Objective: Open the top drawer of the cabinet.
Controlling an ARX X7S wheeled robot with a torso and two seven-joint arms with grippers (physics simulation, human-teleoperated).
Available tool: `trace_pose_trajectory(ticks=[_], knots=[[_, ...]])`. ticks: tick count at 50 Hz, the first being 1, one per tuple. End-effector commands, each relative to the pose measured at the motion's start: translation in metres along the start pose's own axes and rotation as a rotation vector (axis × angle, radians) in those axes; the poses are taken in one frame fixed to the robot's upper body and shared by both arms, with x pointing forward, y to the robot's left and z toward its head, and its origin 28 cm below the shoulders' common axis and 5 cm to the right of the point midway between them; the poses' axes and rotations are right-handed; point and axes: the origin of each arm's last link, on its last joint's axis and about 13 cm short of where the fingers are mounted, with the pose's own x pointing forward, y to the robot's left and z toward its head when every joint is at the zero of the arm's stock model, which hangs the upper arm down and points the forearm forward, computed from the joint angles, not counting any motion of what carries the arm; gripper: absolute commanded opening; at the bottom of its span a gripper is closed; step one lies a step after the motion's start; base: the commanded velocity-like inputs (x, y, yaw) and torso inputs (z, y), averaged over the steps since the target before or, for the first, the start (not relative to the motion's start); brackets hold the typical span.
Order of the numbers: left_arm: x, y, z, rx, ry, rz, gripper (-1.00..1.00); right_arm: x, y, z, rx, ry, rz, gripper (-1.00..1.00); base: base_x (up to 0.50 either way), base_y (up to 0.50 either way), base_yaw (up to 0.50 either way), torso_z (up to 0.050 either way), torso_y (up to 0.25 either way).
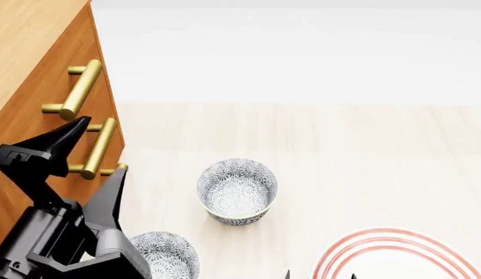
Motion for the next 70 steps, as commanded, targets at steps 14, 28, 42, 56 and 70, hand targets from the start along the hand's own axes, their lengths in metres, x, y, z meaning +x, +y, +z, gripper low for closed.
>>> trace_pose_trajectory(ticks=[14,28,42,56,70], knots=[[0.049,-0.004,-0.023,0.022,0.105,0.004,1.00,-0.001,0.000,0.000,0.004,-0.006,-0.006,1.00,0.00,0.00,0.00,0.000,0.000],[0.067,-0.009,-0.035,0.032,0.164,-0.033,1.00,-0.001,0.000,0.001,0.006,-0.008,-0.005,1.00,0.00,0.00,0.00,0.000,0.000],[0.082,-0.020,-0.047,0.046,0.210,-0.047,1.00,-0.001,0.000,0.001,0.005,-0.008,-0.005,1.00,0.00,0.00,0.00,0.000,0.000],[0.085,-0.029,-0.057,0.078,0.254,-0.057,1.00,-0.001,0.000,0.001,0.006,-0.008,-0.004,1.00,0.00,0.00,0.00,0.000,0.000],[0.084,-0.032,-0.059,0.089,0.270,-0.074,-1.00,-0.001,0.000,0.001,0.008,-0.012,-0.003,1.00,0.00,0.00,0.00,0.000,0.000]])
